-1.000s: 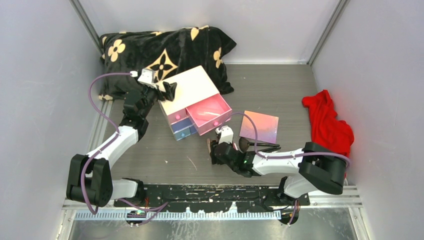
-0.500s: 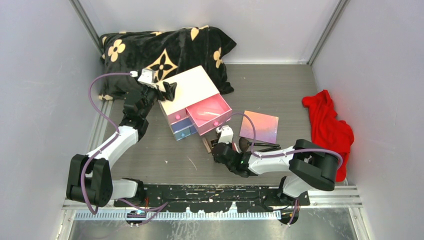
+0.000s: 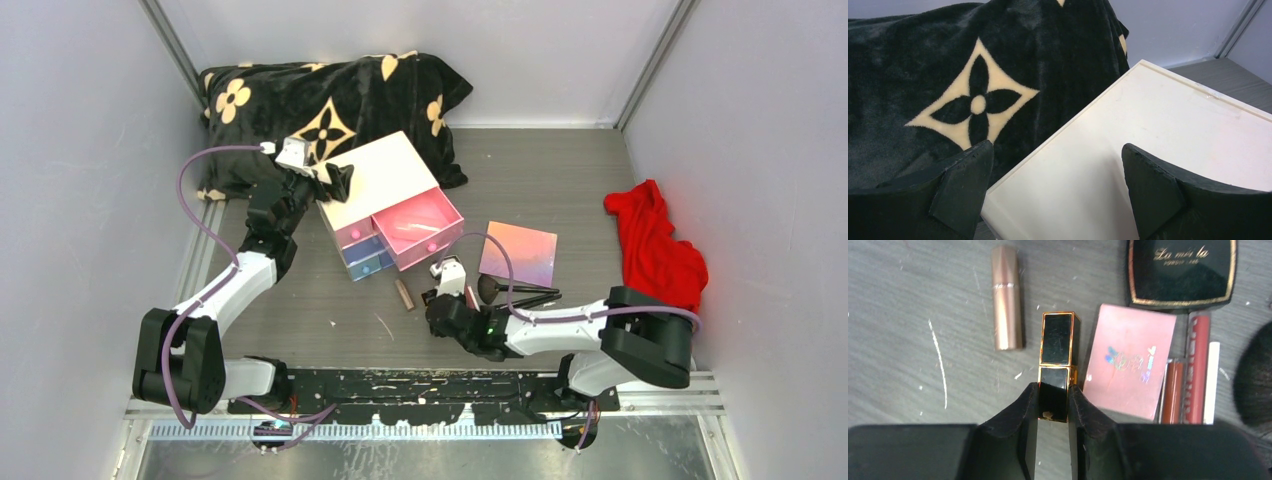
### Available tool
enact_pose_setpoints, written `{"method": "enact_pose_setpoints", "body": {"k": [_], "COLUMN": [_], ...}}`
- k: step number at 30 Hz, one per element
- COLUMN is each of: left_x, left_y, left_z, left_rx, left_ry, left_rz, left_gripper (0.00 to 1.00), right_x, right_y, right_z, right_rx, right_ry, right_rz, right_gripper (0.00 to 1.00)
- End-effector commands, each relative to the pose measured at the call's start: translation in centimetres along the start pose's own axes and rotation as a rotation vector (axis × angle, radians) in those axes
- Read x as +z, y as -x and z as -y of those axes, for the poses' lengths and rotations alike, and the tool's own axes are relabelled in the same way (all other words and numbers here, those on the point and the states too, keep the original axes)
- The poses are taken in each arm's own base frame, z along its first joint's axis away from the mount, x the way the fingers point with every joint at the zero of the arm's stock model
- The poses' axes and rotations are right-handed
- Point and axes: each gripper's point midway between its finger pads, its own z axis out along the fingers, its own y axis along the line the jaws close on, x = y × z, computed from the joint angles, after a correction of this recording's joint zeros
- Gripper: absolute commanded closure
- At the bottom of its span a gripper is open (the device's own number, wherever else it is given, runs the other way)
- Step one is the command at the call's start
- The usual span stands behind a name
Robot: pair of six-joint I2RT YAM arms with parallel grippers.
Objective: Organize the makeup
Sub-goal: Pick up the lipstick at the center of the board.
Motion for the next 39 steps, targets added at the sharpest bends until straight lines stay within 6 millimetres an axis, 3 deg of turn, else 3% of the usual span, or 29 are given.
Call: {"method": "enact_pose_setpoints", "body": {"k": [1, 6, 12, 19, 27, 34, 37, 39], "left_x": [-4.0, -4.0, -3.9, -4.0, -3.9, -3.9, -3.9, -3.9], "left_y": [-13.2, -13.3, -13.2, -13.2, -13.3, -13.3, -13.3, -13.3], "left_z": [-0.2, -0.2, -0.3, -0.2, -0.2, -0.2, -0.1, -0.1], "left_rx": [-0.012, -0.012, -0.011, -0.009, -0.009, -0.008, -0.008, -0.006], "left_ry": [0.018, 0.018, 0.020, 0.021, 0.019, 0.018, 0.017, 0.015], "left_rz": [-0.437, -0.438, -0.436, -0.435, -0.438, -0.442, -0.442, -0.442], "left_gripper": [0.00, 0.00, 0.00, 0.00, 0.00, 0.00, 0.00, 0.00], "right_x": [-1.8, -4.2, -8.5, -13.4, -16.9, -20.9, -21.4, -20.5], "right_y": [-0.7, -1.4, 0.0, 4.5, 10.6, 19.4, 22.3, 23.7], "right_z": [-0.4, -0.8, -2.1, -2.9, -3.6, -5.7, -6.0, -5.7], "right_rx": [0.004, -0.031, -0.074, -0.104, -0.118, -0.194, -0.233, -0.251], "right_ry": [0.023, 0.037, 0.066, 0.054, 0.058, 0.050, 0.000, -0.031], "right_rz": [-0.024, -0.037, -0.015, 0.085, 0.215, 0.397, 0.451, 0.445], "right_gripper": [0.93, 0.94, 0.94, 0.95, 0.94, 0.93, 0.92, 0.92]}}
